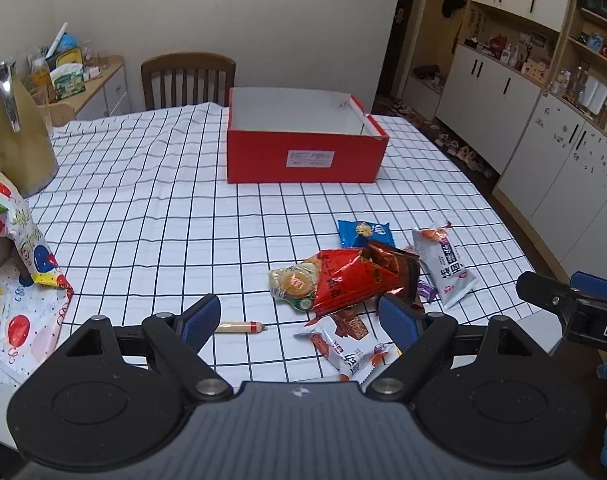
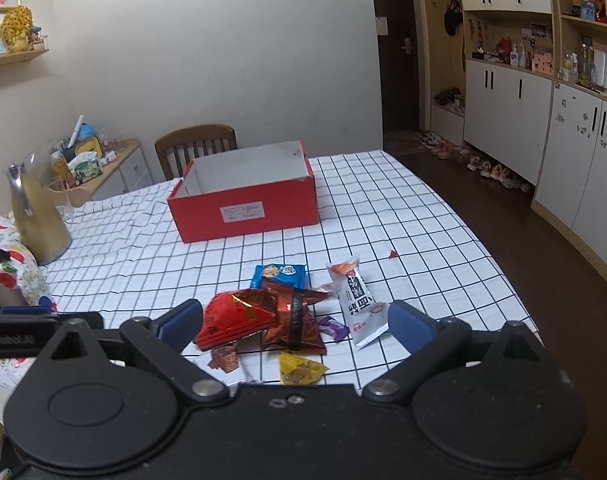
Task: Organize snacks
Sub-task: 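Move both grippers toward the snack pile on the table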
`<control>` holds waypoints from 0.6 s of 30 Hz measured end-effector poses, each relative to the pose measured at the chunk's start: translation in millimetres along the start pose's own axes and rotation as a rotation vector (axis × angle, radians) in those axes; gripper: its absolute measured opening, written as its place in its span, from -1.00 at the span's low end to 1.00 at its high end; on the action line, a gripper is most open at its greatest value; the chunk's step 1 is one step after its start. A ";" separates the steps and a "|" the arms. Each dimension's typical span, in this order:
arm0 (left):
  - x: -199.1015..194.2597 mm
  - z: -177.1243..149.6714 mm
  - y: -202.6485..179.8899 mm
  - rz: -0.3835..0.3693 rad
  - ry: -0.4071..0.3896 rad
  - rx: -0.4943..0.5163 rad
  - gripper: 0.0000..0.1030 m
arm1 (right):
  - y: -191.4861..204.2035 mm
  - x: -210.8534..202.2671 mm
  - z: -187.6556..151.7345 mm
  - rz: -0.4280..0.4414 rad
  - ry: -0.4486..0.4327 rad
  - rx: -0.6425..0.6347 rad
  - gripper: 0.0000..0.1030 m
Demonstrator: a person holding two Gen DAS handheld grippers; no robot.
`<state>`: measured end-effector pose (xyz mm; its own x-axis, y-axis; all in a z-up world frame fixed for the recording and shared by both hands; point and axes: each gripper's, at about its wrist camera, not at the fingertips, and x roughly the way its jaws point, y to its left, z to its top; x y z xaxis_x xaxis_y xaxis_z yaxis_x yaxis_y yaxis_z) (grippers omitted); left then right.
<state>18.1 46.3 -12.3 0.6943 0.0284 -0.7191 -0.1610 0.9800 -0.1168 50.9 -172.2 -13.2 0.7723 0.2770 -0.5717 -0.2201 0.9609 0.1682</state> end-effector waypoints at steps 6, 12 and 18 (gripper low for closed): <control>37.4 6.4 2.0 0.003 0.105 -0.034 0.68 | -6.1 31.2 3.9 0.016 0.045 0.004 0.91; 82.5 7.4 -0.6 -0.011 0.207 -0.082 0.68 | -12.4 70.6 -6.3 0.023 0.159 -0.005 0.85; 125.1 2.5 -15.6 -0.018 0.297 -0.073 0.68 | -13.8 104.7 -23.6 0.016 0.277 -0.052 0.77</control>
<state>109.2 35.0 -98.7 0.4638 -0.0587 -0.8840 -0.2080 0.9627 -0.1730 120.8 -156.4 -94.3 0.5773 0.2759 -0.7685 -0.2665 0.9533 0.1421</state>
